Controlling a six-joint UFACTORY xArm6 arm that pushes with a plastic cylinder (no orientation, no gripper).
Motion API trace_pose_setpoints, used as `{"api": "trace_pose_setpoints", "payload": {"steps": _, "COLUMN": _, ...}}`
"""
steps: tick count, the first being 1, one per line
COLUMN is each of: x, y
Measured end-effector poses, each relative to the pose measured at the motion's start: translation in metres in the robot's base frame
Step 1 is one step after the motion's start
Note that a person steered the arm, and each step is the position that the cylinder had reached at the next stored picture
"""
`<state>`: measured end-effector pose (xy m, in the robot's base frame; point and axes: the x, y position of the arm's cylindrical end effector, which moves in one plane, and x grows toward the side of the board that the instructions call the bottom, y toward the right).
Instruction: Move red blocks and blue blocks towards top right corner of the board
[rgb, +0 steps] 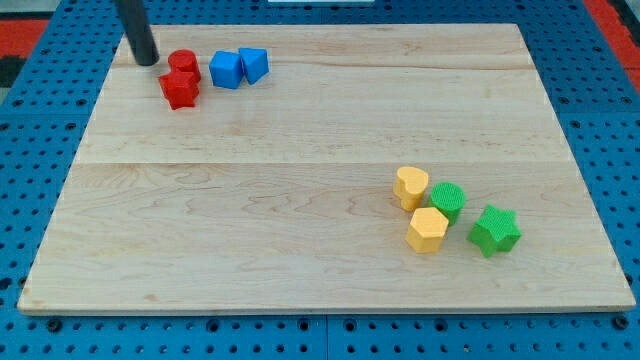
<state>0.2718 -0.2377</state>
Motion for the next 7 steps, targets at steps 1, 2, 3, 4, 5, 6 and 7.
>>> {"api": "trace_pose_setpoints", "payload": {"steps": 1, "x": 0.014, "y": 0.069}}
{"api": "trace_pose_setpoints", "payload": {"steps": 2, "x": 0.013, "y": 0.152}}
{"api": "trace_pose_setpoints", "payload": {"steps": 3, "x": -0.010, "y": 0.216}}
{"api": "trace_pose_setpoints", "payload": {"steps": 4, "x": -0.031, "y": 0.234}}
{"api": "trace_pose_setpoints", "payload": {"steps": 5, "x": -0.007, "y": 0.206}}
{"api": "trace_pose_setpoints", "payload": {"steps": 6, "x": -0.041, "y": 0.199}}
{"api": "trace_pose_setpoints", "payload": {"steps": 7, "x": -0.060, "y": 0.202}}
